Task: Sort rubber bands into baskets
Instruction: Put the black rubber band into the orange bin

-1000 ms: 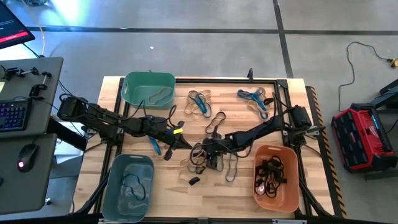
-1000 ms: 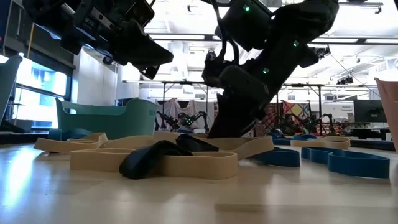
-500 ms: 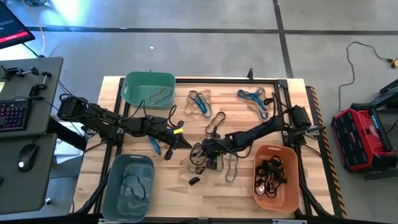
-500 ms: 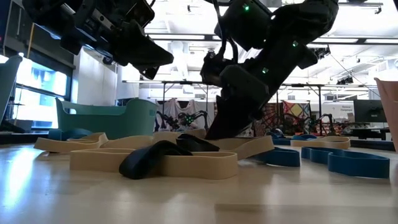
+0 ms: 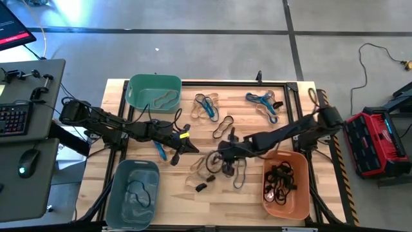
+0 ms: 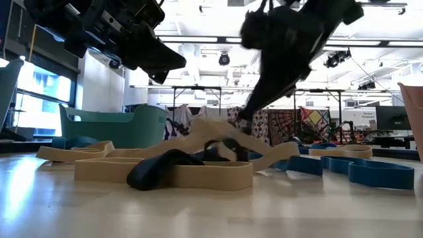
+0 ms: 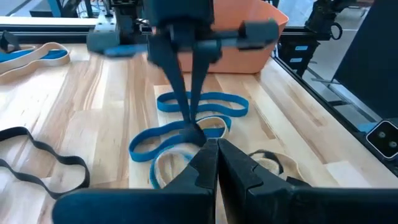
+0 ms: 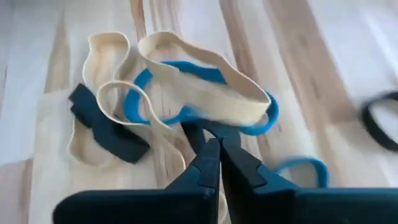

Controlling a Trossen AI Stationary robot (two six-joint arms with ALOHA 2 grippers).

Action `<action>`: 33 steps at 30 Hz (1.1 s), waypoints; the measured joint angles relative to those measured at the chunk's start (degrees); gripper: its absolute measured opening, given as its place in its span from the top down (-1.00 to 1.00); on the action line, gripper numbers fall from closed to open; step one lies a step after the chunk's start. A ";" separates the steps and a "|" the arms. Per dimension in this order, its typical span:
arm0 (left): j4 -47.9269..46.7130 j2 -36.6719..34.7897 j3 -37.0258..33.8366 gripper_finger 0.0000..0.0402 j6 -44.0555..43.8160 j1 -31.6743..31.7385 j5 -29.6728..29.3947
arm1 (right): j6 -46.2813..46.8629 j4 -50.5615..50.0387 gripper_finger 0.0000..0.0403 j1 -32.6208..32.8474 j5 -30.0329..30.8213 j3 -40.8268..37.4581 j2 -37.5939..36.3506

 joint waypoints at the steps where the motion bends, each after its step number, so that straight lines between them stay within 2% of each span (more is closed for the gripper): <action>1: 0.11 0.00 0.00 1.00 0.00 0.01 0.00 | 0.88 -1.61 1.00 0.31 0.45 0.00 -1.01; 11: 0.03 0.01 0.00 1.00 0.03 0.00 0.00 | 13.82 -18.06 1.00 5.51 -0.12 0.17 -10.61; 18: 0.06 -0.01 0.00 1.00 0.02 -0.01 -0.02 | 28.06 -48.27 1.00 13.73 0.41 10.11 -13.27; 21: -0.03 -0.01 0.00 1.00 -0.01 0.00 -0.04 | 35.38 -56.45 1.00 17.22 -1.31 13.45 -13.31; 26: -0.22 -0.01 0.00 1.00 -0.42 -0.01 -0.07 | 43.92 -58.94 1.00 23.00 -8.68 13.22 -13.29; 33: -0.24 0.00 0.00 1.00 -0.42 0.00 -0.08 | 53.37 -55.28 1.00 29.00 -19.25 4.05 -13.25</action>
